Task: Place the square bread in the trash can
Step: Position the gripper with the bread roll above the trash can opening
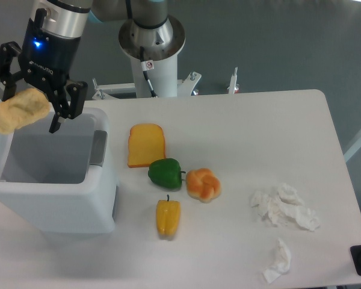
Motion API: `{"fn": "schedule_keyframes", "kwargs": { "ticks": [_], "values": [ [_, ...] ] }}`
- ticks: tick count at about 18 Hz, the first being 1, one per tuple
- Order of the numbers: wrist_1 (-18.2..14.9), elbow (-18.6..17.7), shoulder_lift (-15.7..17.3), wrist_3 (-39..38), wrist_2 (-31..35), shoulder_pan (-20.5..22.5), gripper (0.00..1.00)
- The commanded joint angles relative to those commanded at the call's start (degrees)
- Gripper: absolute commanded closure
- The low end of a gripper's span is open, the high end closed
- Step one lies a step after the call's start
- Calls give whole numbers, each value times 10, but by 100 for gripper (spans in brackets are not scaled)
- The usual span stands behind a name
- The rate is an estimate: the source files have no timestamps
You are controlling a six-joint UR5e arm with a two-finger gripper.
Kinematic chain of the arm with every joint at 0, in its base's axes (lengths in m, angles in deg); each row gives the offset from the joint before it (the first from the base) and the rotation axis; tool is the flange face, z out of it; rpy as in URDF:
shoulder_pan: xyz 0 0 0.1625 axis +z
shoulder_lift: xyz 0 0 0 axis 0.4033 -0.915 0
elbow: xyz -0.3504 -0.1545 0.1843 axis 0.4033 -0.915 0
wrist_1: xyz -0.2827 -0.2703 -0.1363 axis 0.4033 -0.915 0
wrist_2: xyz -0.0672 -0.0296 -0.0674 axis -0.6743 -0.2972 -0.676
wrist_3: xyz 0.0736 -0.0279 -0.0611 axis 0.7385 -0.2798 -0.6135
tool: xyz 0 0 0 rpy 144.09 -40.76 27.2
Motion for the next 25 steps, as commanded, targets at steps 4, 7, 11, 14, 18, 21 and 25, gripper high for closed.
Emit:
{"fn": "schedule_keyframes", "kwargs": {
  "ticks": [4, 7, 11, 14, 18, 21, 25],
  "values": [
    [0, 0, -3, 3, 3, 0, 0],
    [2, 0, -11, 3, 4, 1, 0],
    [3, -5, -11, 3, 5, 1, 0],
    [3, -5, -14, 4, 6, 1, 0],
    [18, -6, -20, 10, 24, 3, 0],
    [29, -2, -26, 14, 27, 4, 0],
    [39, -8, -30, 20, 27, 13, 0]
  ]
}}
